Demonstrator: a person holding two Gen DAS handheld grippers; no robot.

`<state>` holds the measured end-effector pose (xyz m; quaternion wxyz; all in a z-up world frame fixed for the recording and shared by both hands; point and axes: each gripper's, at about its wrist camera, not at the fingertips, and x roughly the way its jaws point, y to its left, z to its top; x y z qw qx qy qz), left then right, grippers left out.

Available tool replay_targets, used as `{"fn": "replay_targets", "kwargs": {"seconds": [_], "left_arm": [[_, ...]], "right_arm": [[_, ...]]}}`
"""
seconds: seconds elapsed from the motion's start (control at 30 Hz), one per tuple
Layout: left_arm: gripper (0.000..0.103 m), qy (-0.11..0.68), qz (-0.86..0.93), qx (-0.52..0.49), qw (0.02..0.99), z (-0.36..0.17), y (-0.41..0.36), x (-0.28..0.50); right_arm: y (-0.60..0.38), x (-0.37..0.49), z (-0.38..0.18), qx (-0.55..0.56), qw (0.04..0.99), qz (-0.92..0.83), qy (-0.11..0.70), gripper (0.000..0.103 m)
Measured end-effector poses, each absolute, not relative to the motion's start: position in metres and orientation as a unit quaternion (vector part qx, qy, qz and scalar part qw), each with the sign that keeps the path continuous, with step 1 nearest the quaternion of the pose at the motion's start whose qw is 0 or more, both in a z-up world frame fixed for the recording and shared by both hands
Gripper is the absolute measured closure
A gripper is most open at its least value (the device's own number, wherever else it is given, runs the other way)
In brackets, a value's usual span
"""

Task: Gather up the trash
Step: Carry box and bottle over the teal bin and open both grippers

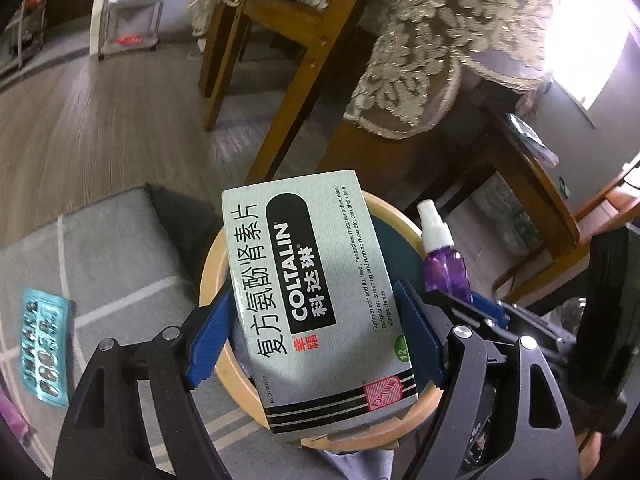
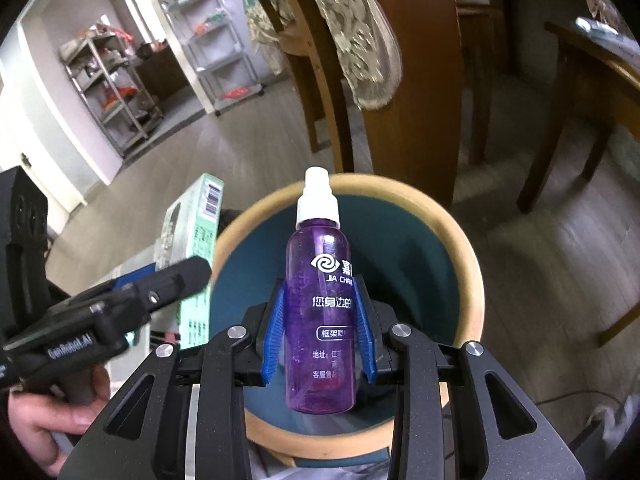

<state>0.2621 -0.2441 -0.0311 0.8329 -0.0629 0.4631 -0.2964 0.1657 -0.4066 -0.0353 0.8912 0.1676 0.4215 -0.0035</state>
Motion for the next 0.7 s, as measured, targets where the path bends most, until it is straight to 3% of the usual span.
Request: {"fn": "replay_targets", "kwargs": {"seconds": [0.7], "left_arm": [[0.021,0.466,-0.281,-0.083,0.835,-0.022,-0.208,0.257]], "right_arm": [[-0.403,0.16,-0.033,0.179,0.893,-0.001,0.412,0.053]]}}
